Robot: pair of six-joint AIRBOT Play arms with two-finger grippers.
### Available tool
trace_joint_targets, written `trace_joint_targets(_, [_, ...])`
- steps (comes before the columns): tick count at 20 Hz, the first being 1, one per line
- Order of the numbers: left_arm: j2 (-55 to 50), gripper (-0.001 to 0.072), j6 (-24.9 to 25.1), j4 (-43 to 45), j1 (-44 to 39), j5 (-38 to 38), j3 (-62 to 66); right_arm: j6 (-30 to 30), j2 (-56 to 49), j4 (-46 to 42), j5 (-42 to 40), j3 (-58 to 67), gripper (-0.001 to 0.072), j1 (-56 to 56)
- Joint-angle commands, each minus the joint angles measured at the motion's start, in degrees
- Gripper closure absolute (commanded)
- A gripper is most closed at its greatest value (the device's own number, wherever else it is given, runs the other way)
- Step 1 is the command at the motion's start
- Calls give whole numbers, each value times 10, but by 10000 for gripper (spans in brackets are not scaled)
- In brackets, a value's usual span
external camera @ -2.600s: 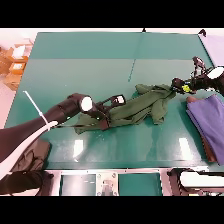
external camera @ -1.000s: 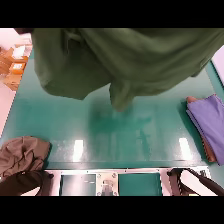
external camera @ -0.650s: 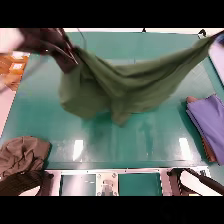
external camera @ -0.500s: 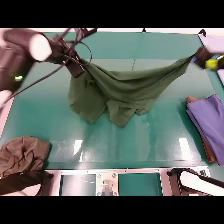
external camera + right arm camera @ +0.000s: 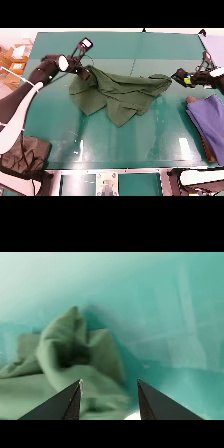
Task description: Fold the shirts.
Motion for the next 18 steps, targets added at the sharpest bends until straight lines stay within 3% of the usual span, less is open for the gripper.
trace_joint_targets(1, [4,141,-81,1,36,-152,78,0,16,-36,141,46,297,-42])
trace_joint_targets(4, [29,140,-157,-1,87,-291,113,26,68,-35,218,8,298,-68])
trace_joint_targets(7, [31,141,-224,-36,139,-435,91,26,123,-26,210,-108,297,-43])
trace_joint_targets(9, [31,141,-244,-99,162,-480,31,25,131,-13,179,-187,295,2])
trace_joint_targets(13, [31,141,-250,-205,155,-431,-117,26,110,5,68,-276,296,122])
trace_joint_targets(18, [31,141,-253,-229,101,-327,-221,25,54,67,19,-270,298,184])
